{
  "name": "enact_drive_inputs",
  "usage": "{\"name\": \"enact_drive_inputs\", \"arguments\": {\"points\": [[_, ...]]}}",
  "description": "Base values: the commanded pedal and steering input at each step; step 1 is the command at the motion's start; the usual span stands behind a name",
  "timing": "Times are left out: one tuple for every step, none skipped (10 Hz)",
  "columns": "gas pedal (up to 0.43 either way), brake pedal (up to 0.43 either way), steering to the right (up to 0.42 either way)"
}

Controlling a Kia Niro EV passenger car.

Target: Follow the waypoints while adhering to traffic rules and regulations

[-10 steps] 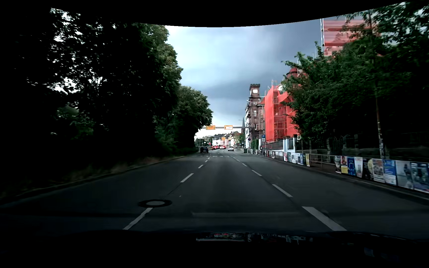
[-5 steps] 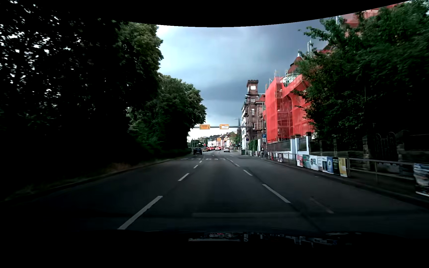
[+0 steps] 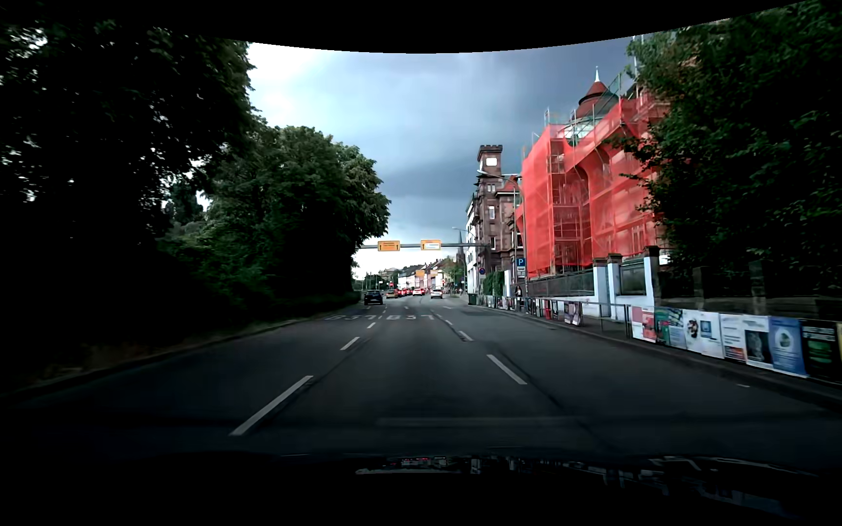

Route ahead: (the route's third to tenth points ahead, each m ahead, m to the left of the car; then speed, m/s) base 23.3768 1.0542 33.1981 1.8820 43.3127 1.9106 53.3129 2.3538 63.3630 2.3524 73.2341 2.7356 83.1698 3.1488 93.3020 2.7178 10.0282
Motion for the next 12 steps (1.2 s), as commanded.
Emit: {"name": "enact_drive_inputs", "arguments": {"points": [[0.0,0.0,0.015],[0.0,0.0,0.014],[0.02,0.0,0.013],[0.039,0.0,0.013],[0.039,0.0,0.014],[0.039,0.0,0.013],[0.047,0.0,0.012],[0.059,0.0,0.01],[0.059,0.0,0.008],[0.059,0.0,0.009],[0.059,0.0,0.008],[0.059,0.0,0.007]]}}
